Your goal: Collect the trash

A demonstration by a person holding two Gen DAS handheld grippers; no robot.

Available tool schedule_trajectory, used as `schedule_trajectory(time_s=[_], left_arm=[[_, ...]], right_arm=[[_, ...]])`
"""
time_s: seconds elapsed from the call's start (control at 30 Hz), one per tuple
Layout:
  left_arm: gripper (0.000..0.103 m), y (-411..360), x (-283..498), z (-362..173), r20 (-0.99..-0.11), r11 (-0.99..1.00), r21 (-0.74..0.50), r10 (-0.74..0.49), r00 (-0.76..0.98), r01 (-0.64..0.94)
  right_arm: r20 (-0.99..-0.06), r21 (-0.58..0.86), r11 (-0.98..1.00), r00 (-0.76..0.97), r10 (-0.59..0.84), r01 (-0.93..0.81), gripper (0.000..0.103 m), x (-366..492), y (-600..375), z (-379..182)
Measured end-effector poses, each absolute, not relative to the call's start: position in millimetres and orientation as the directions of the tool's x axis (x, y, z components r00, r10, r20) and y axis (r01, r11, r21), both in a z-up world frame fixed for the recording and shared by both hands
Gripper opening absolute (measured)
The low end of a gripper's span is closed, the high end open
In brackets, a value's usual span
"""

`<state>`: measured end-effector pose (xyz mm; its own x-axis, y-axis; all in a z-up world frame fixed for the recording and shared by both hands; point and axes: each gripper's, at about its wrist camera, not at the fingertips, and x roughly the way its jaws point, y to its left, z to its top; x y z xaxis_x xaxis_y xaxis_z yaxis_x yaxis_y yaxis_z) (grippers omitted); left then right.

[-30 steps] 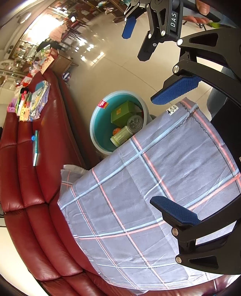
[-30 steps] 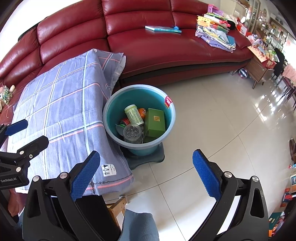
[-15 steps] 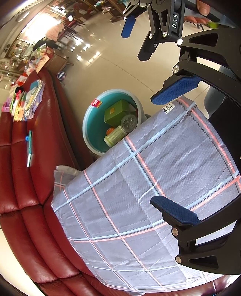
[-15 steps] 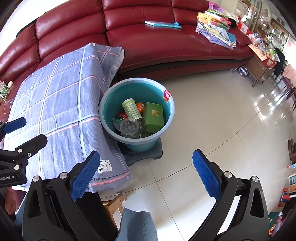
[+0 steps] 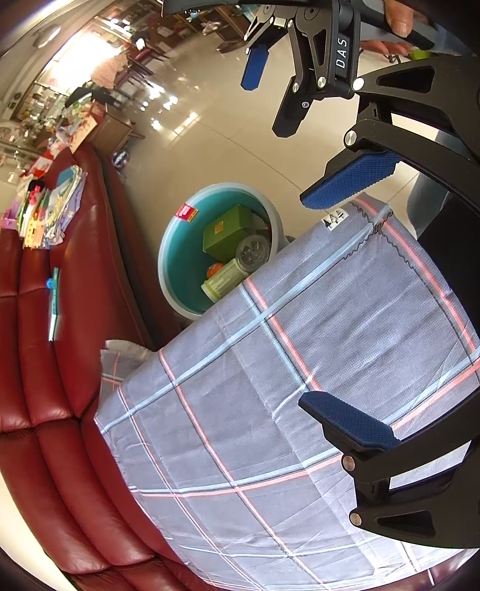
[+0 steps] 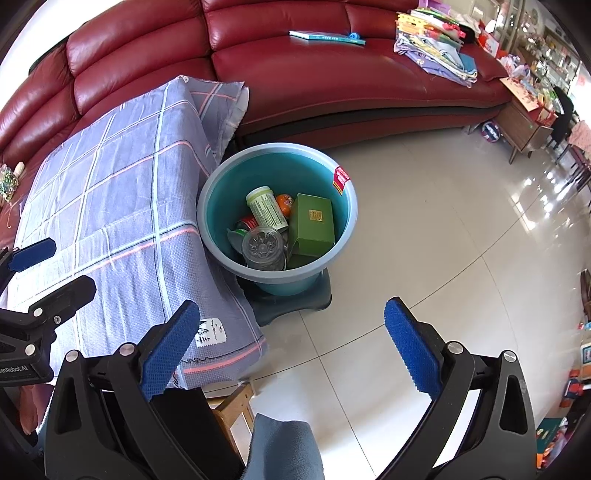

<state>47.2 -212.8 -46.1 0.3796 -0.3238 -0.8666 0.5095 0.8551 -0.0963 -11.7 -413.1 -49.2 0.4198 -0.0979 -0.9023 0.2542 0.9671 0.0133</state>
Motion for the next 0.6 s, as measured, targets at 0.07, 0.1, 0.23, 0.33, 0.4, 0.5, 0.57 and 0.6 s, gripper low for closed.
schedule_trajectory(time_s=[0.07,0.1,0.23,0.33,0.4,0.5,0.57,0.6], left_arm=[[0.099,-212.8,47.0,-46.3,-0.867,0.857,-0.093,-0.319,0.381,0.507],[0.099,-212.8,46.6,-46.4,-0.868,0.858,-0.087,-0.315,0.385,0.506],[0.099,-210.1,47.8,-47.8,-0.868,0.862,-0.088,-0.312,0.385,0.499],[0.099,-208.8,48.0,-48.4,-0.868,0.865,-0.081,-0.305,0.391,0.495],[0.099,-208.5,47.5,-48.5,-0.869,0.866,-0.078,-0.302,0.393,0.494],[0.099,-207.9,47.7,-49.4,-0.870,0.866,-0.075,-0.298,0.391,0.494],[0.099,-207.9,48.0,-50.1,-0.874,0.871,-0.067,-0.287,0.393,0.487],[0.099,-207.7,48.2,-50.6,-0.875,0.874,-0.061,-0.279,0.396,0.481]], right_arm=[[-0.902,0.010,0.967,0.420,-0.100,0.254,0.096,-11.5,-412.7,-49.0],[-0.902,0.011,0.967,0.419,-0.100,0.255,0.096,-11.8,-412.8,-49.1],[-0.906,0.009,0.965,0.411,-0.103,0.262,0.096,-11.3,-413.9,-52.0],[-0.908,0.009,0.965,0.407,-0.103,0.263,0.096,-11.1,-414.0,-53.4],[-0.908,0.008,0.965,0.407,-0.103,0.262,0.096,-11.0,-413.6,-53.7],[-0.907,0.010,0.965,0.408,-0.102,0.263,0.096,-11.2,-413.4,-54.0],[-0.907,0.006,0.965,0.409,-0.106,0.263,0.096,-10.5,-413.0,-54.0],[-0.906,0.003,0.965,0.409,-0.109,0.263,0.096,-10.3,-412.6,-54.1]])
